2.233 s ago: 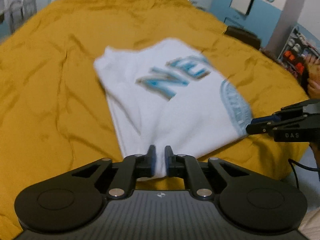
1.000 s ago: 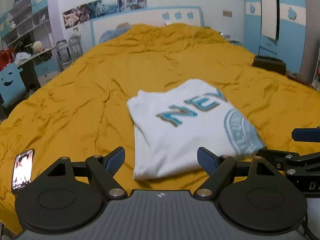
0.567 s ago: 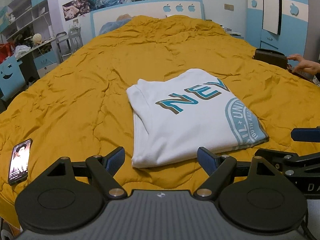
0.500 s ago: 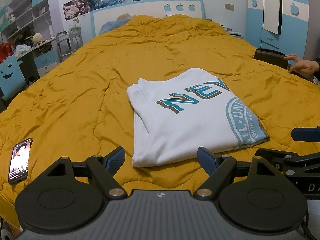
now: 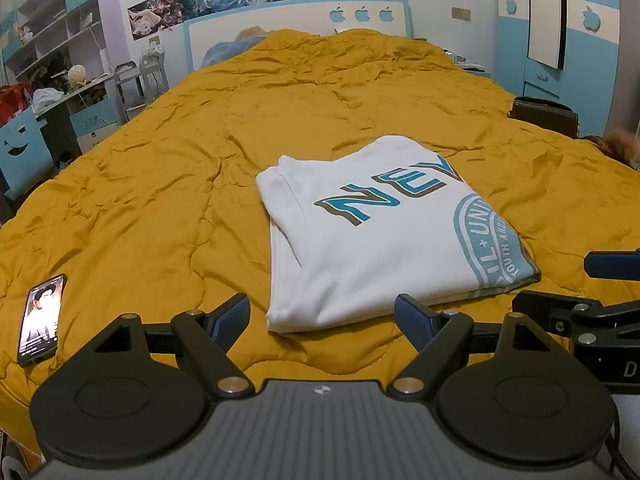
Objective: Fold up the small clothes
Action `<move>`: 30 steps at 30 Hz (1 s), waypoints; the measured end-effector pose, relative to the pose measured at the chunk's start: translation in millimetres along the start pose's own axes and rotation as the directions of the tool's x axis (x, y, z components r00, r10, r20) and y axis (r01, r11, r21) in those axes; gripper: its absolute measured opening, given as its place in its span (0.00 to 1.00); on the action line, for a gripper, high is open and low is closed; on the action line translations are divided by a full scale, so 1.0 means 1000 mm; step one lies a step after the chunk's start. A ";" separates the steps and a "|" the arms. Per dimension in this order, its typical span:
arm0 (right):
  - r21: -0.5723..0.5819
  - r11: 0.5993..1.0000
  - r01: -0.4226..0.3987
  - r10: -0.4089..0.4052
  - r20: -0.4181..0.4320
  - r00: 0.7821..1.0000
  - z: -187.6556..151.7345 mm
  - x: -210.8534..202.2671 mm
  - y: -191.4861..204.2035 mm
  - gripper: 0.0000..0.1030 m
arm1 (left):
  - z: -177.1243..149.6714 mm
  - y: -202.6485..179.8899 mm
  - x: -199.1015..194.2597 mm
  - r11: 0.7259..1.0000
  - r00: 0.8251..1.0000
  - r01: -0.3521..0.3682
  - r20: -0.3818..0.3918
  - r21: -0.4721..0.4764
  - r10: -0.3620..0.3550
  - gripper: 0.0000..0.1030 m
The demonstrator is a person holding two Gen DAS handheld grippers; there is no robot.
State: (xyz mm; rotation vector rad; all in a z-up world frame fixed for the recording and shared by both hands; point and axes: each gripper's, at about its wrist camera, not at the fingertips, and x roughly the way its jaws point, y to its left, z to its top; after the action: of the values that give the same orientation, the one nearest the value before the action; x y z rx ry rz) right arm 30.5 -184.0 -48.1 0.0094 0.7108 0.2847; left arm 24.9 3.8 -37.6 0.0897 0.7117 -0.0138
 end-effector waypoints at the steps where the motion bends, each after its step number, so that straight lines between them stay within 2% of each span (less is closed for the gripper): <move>1: 0.001 1.000 -0.003 0.003 0.001 1.000 0.000 0.000 0.000 0.78 | 0.000 0.001 0.000 1.000 1.000 0.003 0.000 -0.004 -0.003 0.93; 30: -0.003 1.000 -0.007 0.007 0.004 1.000 0.000 -0.002 0.003 0.78 | 0.000 0.000 0.001 1.000 1.000 0.007 -0.013 -0.015 -0.007 0.93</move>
State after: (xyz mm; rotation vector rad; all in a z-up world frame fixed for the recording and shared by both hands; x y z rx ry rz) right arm 28.0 -181.3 -46.5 0.0099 0.7064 0.2926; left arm 25.5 3.7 -37.8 0.0726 0.7253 -0.0146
